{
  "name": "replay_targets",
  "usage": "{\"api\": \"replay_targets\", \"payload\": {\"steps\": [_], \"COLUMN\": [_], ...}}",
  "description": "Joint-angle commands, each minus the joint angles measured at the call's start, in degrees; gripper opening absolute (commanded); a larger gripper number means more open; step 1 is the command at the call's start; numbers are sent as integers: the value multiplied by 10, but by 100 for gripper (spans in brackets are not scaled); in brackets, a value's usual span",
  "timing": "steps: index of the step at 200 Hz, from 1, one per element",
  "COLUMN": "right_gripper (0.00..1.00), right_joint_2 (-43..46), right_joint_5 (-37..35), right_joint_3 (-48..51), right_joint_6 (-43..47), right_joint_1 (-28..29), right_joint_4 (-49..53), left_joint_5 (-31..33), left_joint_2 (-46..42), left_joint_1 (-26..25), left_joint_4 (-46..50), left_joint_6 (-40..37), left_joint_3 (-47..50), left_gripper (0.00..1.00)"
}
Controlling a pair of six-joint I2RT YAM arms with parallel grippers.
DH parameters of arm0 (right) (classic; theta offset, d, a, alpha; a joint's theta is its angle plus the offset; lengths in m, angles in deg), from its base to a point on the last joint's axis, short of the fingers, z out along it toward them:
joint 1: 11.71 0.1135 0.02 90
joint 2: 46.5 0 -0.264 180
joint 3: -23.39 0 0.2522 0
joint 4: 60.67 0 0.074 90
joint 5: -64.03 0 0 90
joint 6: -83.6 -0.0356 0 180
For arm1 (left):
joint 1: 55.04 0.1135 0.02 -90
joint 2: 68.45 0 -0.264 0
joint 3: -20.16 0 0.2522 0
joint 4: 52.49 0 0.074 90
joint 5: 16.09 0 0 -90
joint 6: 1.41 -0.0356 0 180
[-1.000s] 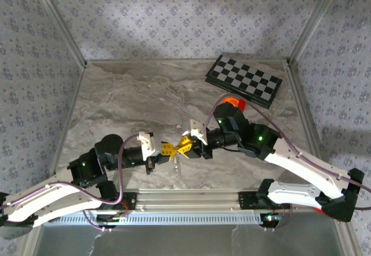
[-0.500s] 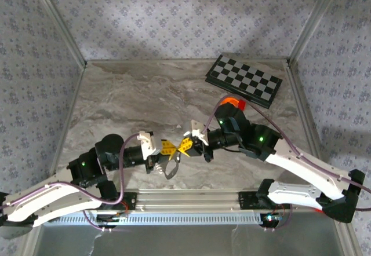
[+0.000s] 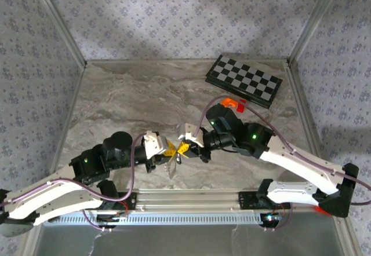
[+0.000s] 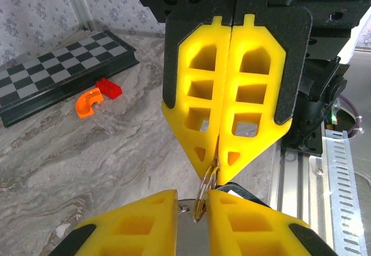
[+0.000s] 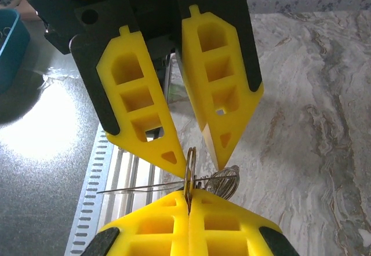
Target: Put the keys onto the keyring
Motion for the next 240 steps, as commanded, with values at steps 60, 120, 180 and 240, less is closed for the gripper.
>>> {"api": "replay_targets", "payload": {"steps": [60,120,180,240], "right_gripper": [0,14,15,20], "right_joint_2": [-11,12,37,52], "right_joint_5": [-6,-11,-3,25], "right_joint_3": [-32,1,23,34], "right_joint_6": [22,0,-12,-25], "right_joint_1": [18,17,12,3], "right_joint_4": [13,-34,-57,-85], "left_joint_5": [-35,-38,-67,-70], "left_joint_2": [-3,-41,-52,-56], "left_joint_1": [-2,-2,-2,-2], "left_joint_4": [-24,-91,-152,-168], "left_joint_6": [-2,10,21,25], "left_joint_3": [-22,8,37,50], "left_gripper": [0,0,0,0]}}
